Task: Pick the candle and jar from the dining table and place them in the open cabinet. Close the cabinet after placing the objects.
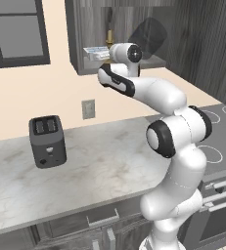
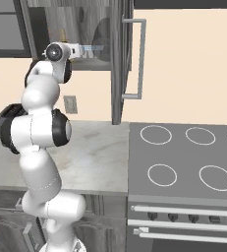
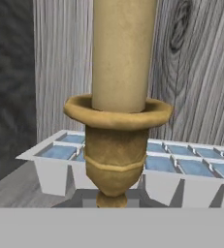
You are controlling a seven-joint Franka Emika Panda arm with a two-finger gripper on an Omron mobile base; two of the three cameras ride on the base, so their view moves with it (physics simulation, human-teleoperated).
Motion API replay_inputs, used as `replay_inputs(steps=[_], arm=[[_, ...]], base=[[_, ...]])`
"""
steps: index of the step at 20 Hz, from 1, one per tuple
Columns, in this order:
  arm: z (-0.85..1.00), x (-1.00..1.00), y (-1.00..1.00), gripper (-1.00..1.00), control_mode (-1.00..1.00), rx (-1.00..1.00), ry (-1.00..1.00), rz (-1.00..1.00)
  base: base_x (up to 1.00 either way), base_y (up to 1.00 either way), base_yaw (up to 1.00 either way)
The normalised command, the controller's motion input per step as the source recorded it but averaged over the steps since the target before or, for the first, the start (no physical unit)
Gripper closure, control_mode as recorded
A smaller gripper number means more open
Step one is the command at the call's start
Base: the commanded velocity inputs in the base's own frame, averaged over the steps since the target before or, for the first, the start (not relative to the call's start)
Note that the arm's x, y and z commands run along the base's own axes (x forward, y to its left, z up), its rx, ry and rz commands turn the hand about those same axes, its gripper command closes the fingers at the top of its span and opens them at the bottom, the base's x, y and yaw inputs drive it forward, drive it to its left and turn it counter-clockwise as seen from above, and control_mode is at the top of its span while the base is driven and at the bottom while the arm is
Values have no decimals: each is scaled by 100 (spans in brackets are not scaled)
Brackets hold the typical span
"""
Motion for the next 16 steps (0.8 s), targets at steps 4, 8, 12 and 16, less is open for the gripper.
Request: replay_inputs(steps=[4, 8, 12, 16], arm=[[-11, 30, 6, 100, -100, 0, 0, 0], [-16, 30, 7, 100, -100, 0, 0, 0], [-22, 34, 9, 100, -100, 0, 0, 0], [-26, 30, 9, 100, -100, 0, 0, 0]], base=[[0, 0, 0], [0, 0, 0], [0, 0, 0], [0, 0, 0]])
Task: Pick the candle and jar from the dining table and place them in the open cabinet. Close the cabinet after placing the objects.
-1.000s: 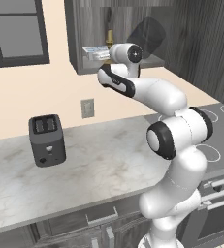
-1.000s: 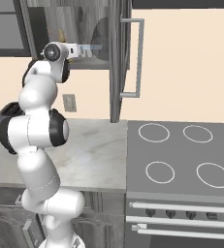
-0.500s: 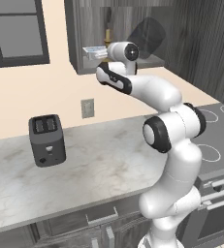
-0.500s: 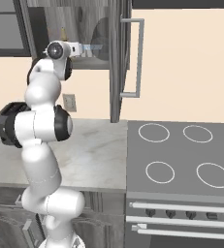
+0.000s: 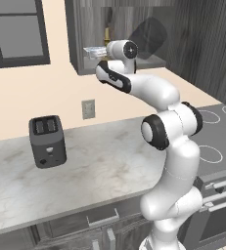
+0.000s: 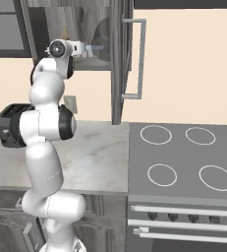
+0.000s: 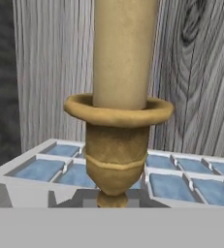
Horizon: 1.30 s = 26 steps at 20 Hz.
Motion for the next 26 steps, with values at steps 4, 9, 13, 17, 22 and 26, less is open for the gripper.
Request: replay_inputs(steps=[4, 9, 13, 17, 22, 26], arm=[[-35, 24, 11, 100, -100, 0, 0, 0], [-38, 6, 14, 100, -100, 0, 0, 0], [-31, 14, 32, -100, -100, -2, 0, 0], [-12, 1, 8, -100, -100, 0, 0, 0], [-4, 0, 0, -100, -100, 0, 0, 0], [0, 0, 0, -100, -100, 0, -4, 0]], base=[[0, 0, 0], [0, 0, 0], [0, 0, 0], [0, 0, 0], [0, 0, 0], [0, 0, 0]])
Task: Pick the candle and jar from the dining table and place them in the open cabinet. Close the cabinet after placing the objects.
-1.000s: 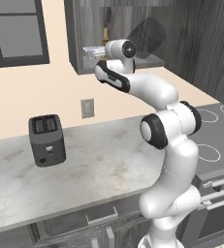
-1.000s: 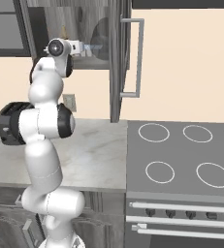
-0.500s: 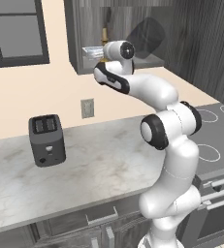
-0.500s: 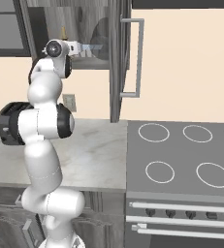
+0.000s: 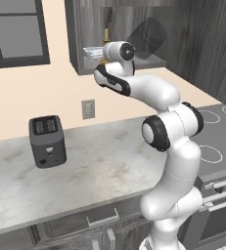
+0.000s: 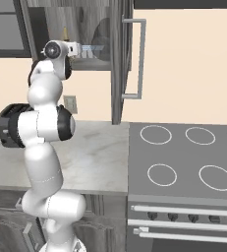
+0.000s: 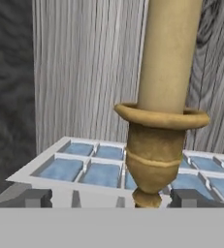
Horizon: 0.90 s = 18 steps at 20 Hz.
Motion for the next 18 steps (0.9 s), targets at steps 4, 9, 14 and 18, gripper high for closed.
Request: replay_inputs(steps=[4, 9, 14, 18], arm=[[0, -7, -4, -100, -100, 0, -3, -2], [0, -31, -12, -100, -100, 0, 0, -5], [26, -45, -3, -100, -100, 0, -1, -4], [36, -59, 0, -100, -100, 0, -6, -2]], base=[[0, 0, 0], [0, 0, 0], [0, 0, 0], [0, 0, 0]])
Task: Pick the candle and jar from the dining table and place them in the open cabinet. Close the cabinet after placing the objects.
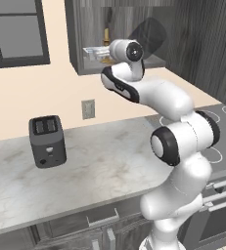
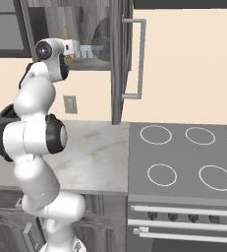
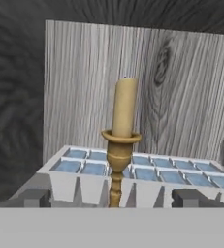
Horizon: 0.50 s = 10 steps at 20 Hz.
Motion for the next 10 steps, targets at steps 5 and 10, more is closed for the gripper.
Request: replay_inputs(steps=[5, 10], arm=[[25, -66, 0, -100, -100, 0, -7, -2], [3, -71, 0, -100, -100, 0, -1, -3]], base=[[0, 0, 0], [0, 0, 0]])
